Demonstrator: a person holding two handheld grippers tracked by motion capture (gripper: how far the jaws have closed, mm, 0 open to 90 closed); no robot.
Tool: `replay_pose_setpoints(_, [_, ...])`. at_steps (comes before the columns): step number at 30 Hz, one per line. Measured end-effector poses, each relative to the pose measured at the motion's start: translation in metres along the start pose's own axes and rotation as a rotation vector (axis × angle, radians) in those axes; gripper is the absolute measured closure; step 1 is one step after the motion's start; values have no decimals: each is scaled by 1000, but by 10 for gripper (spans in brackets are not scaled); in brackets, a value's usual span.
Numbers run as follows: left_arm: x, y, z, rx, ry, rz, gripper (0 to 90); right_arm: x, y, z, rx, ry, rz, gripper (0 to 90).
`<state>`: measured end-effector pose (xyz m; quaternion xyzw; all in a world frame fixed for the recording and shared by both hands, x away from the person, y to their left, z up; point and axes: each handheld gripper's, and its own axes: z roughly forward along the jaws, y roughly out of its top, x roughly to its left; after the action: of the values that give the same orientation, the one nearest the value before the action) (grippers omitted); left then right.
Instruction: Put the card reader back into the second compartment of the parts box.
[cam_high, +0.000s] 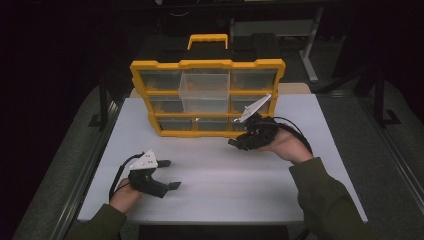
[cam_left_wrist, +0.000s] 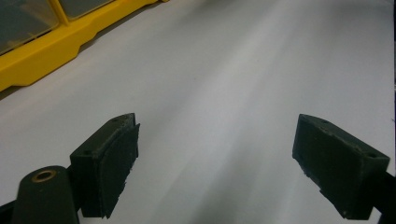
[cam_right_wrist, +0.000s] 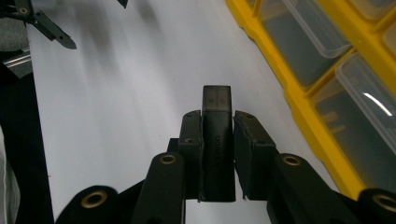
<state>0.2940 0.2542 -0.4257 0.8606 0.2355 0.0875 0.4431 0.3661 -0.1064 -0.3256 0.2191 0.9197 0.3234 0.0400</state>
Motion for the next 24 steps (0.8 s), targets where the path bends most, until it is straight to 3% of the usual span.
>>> replay_pose_setpoints(24, [0, 0, 0, -3, 0, -5, 143, -6, 28, -57, -25, -18, -14, 726])
